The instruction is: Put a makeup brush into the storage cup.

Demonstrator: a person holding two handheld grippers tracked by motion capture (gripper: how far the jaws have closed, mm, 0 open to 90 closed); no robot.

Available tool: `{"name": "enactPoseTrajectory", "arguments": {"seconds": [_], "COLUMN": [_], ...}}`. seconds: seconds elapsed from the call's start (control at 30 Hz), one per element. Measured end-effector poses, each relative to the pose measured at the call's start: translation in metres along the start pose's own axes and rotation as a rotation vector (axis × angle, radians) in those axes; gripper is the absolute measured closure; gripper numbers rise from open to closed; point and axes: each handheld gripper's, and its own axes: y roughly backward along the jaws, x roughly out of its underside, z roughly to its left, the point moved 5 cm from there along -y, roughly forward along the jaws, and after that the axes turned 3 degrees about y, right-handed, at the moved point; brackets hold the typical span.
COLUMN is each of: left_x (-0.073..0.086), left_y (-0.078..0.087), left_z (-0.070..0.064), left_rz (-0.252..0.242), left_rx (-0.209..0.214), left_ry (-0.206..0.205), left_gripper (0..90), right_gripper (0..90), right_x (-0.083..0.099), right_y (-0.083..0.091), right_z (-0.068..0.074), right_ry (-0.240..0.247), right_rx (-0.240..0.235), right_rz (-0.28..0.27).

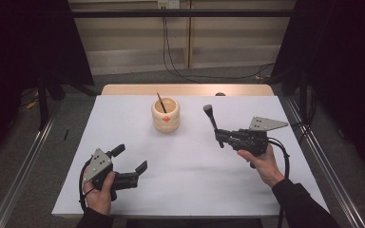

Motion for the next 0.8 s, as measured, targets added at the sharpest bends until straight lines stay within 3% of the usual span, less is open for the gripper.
{"name": "enactPoseTrajectory", "arguments": {"seconds": [0.4, 0.47, 0.8], "left_x": [-0.007, -0.009, -0.014], "left_y": [-0.007, -0.009, -0.02], "left_z": [-0.01, -0.013, -0.02], "left_rz": [-0.022, -0.025, -0.016], "left_rx": [0.024, 0.047, 0.082], "left_ry": [0.003, 0.002, -0.022], "left_gripper": [2.5, 2.5, 2.5], "right_gripper": [80.4, 80.3, 80.4], "right_x": [-0.002, -0.003, -0.001], "right_y": [-0.005, -0.006, -0.012], "right_z": [0.012, 0.015, 0.022], "right_ry": [0.01, 0.015, 0.013], "right_rx": [-0.059, -0.066, -0.104], "right_rz": [-0.003, -0.004, -0.001]}}
